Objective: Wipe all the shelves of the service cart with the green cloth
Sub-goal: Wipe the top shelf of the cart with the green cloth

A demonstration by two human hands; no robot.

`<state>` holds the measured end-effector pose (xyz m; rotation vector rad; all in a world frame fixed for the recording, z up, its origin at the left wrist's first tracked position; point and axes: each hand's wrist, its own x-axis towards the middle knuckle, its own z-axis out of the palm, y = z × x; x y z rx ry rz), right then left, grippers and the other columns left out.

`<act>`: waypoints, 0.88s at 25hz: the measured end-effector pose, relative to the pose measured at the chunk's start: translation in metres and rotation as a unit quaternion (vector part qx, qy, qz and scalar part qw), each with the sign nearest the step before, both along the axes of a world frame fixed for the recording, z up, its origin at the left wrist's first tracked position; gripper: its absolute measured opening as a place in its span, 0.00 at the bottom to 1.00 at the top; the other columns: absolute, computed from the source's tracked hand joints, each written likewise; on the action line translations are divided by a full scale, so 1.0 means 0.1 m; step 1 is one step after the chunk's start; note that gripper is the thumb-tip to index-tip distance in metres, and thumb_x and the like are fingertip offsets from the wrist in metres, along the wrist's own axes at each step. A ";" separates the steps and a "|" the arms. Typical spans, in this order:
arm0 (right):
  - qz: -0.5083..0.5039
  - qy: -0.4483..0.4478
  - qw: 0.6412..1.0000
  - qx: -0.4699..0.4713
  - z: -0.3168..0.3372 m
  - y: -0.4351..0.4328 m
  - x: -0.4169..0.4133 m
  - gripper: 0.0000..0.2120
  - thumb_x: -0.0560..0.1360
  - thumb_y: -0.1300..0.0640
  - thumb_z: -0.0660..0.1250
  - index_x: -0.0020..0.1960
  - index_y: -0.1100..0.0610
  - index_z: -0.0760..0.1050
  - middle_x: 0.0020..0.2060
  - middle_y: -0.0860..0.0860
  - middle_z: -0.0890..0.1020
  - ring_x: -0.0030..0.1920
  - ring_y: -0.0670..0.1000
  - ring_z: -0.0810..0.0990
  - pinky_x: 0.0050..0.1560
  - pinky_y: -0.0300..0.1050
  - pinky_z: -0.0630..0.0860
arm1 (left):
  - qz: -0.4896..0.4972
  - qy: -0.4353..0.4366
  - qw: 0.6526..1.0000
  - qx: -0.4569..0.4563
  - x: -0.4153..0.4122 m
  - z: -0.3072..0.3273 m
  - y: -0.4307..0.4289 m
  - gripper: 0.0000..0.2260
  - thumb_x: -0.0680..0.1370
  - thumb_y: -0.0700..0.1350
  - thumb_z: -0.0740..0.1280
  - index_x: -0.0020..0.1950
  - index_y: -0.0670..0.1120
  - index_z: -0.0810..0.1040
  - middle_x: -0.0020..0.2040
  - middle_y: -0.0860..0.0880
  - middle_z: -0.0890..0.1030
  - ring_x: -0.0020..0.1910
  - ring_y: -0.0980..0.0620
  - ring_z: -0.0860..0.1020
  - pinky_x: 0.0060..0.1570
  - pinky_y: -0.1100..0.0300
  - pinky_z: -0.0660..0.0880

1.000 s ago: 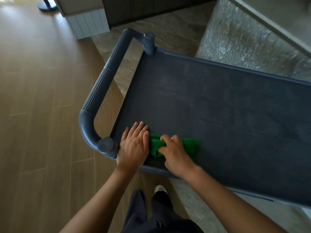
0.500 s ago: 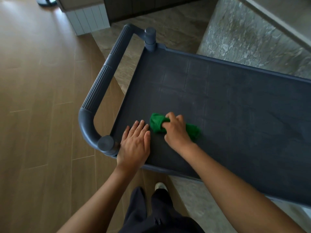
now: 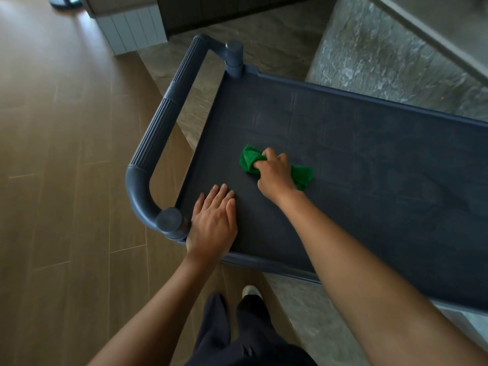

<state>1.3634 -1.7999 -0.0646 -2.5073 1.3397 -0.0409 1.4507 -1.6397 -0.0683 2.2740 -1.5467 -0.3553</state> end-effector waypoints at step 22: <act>0.116 -0.006 0.993 0.031 0.09 1.16 -1.05 0.17 0.71 0.70 0.59 0.53 0.60 0.81 0.62 0.54 0.70 0.55 0.57 0.67 0.58 0.52 0.66 | -0.013 -0.063 0.997 0.032 -0.08 0.04 -0.02 0.21 0.84 0.50 0.47 0.72 0.45 0.69 0.75 0.47 0.64 0.77 0.50 0.56 0.75 0.51 0.50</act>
